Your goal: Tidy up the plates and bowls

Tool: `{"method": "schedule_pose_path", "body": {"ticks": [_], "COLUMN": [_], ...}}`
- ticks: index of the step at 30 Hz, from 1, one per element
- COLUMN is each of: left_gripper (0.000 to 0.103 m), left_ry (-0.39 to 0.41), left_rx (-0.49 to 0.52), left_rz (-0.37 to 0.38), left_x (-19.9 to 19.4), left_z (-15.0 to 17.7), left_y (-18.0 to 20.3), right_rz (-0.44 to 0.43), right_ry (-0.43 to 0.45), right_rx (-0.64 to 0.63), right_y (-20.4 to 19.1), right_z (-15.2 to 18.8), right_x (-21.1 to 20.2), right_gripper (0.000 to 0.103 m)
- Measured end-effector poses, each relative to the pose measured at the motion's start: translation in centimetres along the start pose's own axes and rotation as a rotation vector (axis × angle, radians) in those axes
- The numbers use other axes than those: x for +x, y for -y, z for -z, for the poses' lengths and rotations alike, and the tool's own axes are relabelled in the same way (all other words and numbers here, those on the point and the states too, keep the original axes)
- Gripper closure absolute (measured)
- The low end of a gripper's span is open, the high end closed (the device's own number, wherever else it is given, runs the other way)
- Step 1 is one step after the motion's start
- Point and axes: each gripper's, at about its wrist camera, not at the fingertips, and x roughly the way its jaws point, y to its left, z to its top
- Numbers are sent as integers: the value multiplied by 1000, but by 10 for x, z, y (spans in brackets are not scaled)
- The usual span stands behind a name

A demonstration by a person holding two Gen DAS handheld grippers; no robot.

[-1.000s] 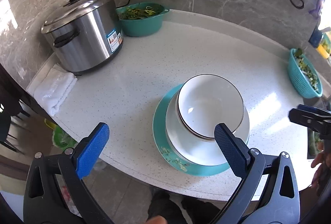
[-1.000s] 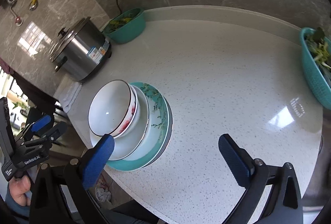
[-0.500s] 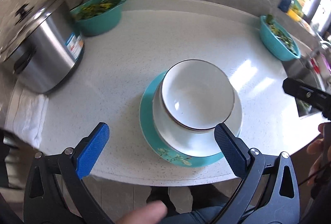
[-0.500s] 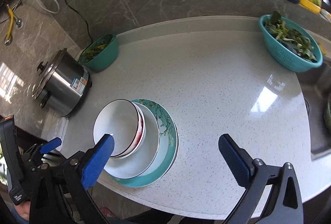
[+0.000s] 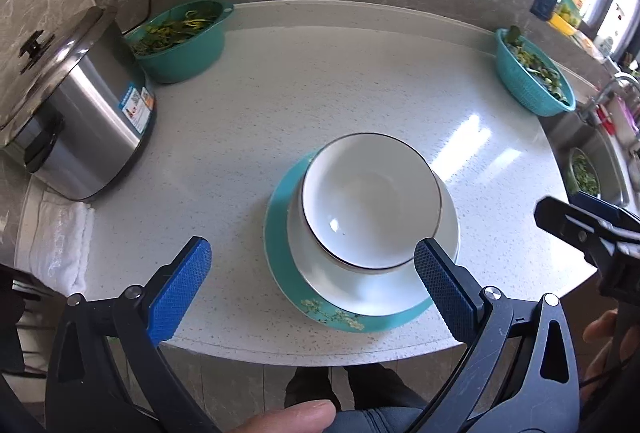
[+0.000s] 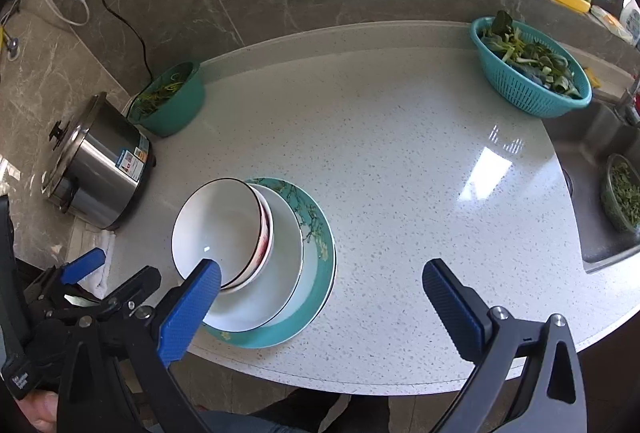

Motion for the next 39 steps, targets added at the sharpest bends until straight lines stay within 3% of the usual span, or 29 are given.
{"method": "schedule_pose_path", "body": {"ticks": [16, 39], "left_gripper": [0, 0], "left_ry": [-31, -56], "left_rx": [-65, 5], "left_rz": [14, 16], "left_x": [-1, 8], "left_z": [-29, -32], "left_y": [-6, 16], "right_rz": [70, 117], "right_ry": [-37, -75], "right_rx": [-26, -23], "right_y": [-10, -4], "right_z": [-12, -16], "right_x": [-1, 6], "right_gripper": [0, 0]}}
